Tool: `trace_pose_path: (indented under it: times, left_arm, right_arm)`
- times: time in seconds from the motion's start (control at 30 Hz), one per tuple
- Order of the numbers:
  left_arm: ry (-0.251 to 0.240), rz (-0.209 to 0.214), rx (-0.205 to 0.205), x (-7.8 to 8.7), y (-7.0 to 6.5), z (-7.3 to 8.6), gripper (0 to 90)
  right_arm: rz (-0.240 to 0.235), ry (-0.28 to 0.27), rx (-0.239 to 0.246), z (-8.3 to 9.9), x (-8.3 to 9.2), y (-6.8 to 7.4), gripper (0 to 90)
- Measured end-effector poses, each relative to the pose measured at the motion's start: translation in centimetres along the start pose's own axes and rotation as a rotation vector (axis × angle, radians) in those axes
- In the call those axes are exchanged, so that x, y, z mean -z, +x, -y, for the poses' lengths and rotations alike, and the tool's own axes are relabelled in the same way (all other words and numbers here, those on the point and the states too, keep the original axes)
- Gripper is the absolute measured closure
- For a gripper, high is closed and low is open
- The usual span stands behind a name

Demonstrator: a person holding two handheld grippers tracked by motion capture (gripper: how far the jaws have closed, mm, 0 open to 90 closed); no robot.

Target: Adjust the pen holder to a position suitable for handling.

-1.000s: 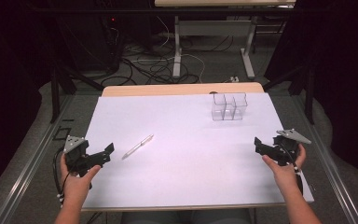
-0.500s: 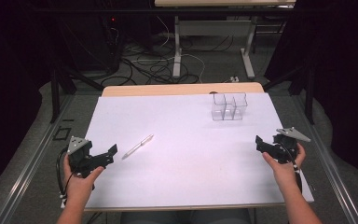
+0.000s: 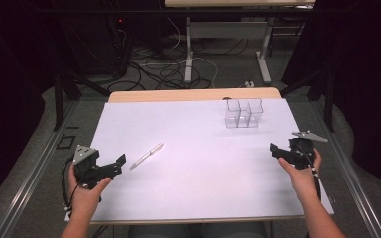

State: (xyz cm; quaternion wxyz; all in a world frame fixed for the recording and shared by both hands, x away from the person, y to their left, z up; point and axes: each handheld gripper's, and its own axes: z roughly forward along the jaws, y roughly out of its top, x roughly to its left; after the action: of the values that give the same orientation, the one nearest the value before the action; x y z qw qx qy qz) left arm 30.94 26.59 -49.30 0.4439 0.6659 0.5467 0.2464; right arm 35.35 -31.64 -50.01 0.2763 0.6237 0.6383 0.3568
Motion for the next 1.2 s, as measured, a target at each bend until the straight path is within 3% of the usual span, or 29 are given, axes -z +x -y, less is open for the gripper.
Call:
trace_pose_path:
  times: [0.13,0.6,1.0,1.2]
  left_arm:
    - [0.0,0.003,0.0,-0.1,-0.1,0.0,0.3]
    - [0.003,-0.005,0.0,-0.1,0.0,0.1,2.0]
    - [0.006,-0.005,0.005,0.0,0.1,0.2,2.0]
    - [0.008,-0.005,0.002,0.0,0.0,0.2,2.0]
  right_arm:
    - [0.015,0.0,0.014,-0.9,0.1,0.3,27.0]
    - [-0.068,0.044,-0.017,-8.5,1.0,2.2,33.9]
    - [-0.047,0.075,0.049,-12.4,0.2,4.3,32.4]
    - [-0.029,0.116,0.05,-13.5,-0.8,4.7,31.5]
